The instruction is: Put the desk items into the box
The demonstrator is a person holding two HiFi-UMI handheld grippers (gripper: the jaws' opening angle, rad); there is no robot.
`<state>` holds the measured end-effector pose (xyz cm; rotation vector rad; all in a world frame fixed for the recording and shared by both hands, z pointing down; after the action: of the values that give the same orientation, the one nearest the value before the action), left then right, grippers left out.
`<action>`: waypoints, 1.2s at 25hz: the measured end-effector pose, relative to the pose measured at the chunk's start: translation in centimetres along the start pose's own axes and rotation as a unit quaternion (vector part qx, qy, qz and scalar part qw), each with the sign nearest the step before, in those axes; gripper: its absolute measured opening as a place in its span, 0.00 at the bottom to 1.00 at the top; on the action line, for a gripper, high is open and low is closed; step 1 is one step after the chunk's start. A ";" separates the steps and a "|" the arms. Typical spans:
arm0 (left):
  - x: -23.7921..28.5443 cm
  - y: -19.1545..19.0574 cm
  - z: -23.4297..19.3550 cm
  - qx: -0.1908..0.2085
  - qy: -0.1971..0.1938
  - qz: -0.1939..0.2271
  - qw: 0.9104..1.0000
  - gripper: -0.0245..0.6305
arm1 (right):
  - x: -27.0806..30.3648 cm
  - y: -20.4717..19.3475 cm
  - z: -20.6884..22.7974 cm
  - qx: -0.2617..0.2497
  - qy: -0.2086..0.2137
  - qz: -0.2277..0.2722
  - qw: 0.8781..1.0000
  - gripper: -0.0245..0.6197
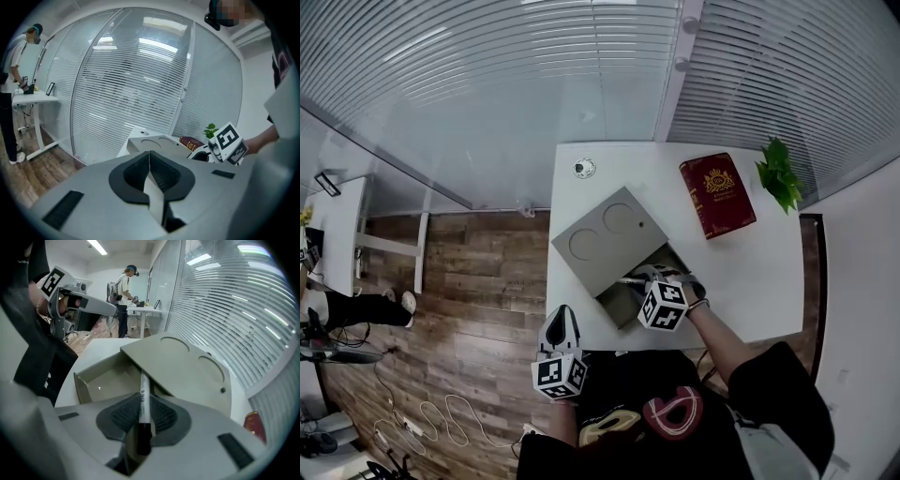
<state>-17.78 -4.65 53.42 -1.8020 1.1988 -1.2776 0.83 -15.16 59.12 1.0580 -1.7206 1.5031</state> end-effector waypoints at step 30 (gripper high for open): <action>1.1 0.0 0.0 0.005 -0.010 -0.009 1.000 0.07 | 0.7 -0.5 0.9 0.071 0.027 0.008 0.997 0.18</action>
<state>-17.67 -5.62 53.84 -1.8186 1.1657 -1.2694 0.95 -16.19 59.83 1.0662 -1.6091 1.6692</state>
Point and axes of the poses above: the fingertips, and each gripper's own axes: x forward along the fingers, z to its right, y out of its top, the point moved 7 cm from there along -x, backward along the fingers, and after that the axes turned 3 degrees about -x, right-handed, at the moved point
